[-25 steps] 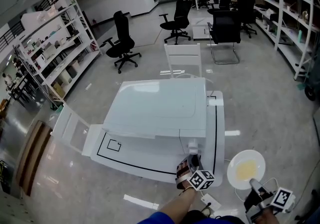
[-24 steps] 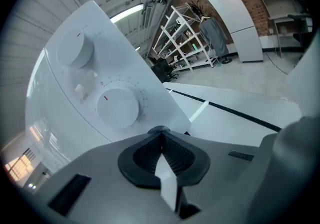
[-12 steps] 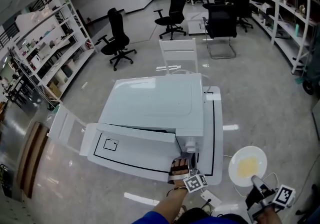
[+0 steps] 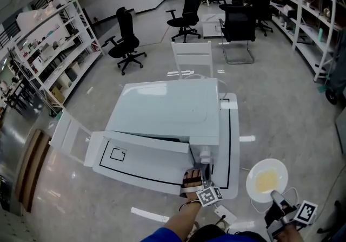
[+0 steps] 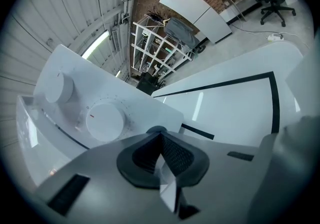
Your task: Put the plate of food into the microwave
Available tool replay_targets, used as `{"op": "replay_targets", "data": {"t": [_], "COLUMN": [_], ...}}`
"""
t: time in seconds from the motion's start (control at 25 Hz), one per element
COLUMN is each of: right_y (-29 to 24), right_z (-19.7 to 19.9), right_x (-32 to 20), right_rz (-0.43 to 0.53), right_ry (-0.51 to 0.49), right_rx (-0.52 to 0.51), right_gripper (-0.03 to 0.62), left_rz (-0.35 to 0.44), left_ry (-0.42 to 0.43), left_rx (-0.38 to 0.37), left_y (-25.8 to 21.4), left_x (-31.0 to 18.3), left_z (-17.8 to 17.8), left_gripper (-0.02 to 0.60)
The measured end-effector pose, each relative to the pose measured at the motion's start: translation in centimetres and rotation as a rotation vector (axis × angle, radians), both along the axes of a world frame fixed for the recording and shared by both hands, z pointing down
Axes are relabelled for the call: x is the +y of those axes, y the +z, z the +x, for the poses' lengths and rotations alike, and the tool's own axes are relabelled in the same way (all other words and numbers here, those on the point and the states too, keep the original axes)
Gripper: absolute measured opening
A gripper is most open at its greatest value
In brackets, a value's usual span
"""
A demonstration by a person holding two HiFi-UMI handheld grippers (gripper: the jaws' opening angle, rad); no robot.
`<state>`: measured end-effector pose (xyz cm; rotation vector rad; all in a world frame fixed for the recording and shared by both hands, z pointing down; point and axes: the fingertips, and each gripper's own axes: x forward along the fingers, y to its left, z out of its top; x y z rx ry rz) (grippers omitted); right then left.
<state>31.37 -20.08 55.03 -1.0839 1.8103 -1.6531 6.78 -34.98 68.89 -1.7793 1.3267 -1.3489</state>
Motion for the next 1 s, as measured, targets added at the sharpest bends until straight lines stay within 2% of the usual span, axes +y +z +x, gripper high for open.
{"op": "replay_targets", "data": {"t": [0.6,0.88,1.0], "right_y": [-0.7,-1.3,-0.8], "right_z": [-0.6,-1.9,-2.8], "right_x": [-0.1,0.6,0.5], "right_rz": [0.034,0.038,0.036], "right_ry": [-0.032,-0.057,-0.075], "right_rx": [-0.007,-0.015,-0.021], "right_gripper": [0.009,0.009,0.009], "left_rz": [-0.052,-0.052,-0.055], "left_ry": [-0.005,-0.026,-0.044], "left_rx": [0.039,0.186,0.290], "left_y": [-0.6,-3.6,-4.8], "left_x": [1.8,4.5,5.2], "left_z": [-0.5,-0.8,-1.3], "left_gripper": [-0.015,-0.015,-0.015]}}
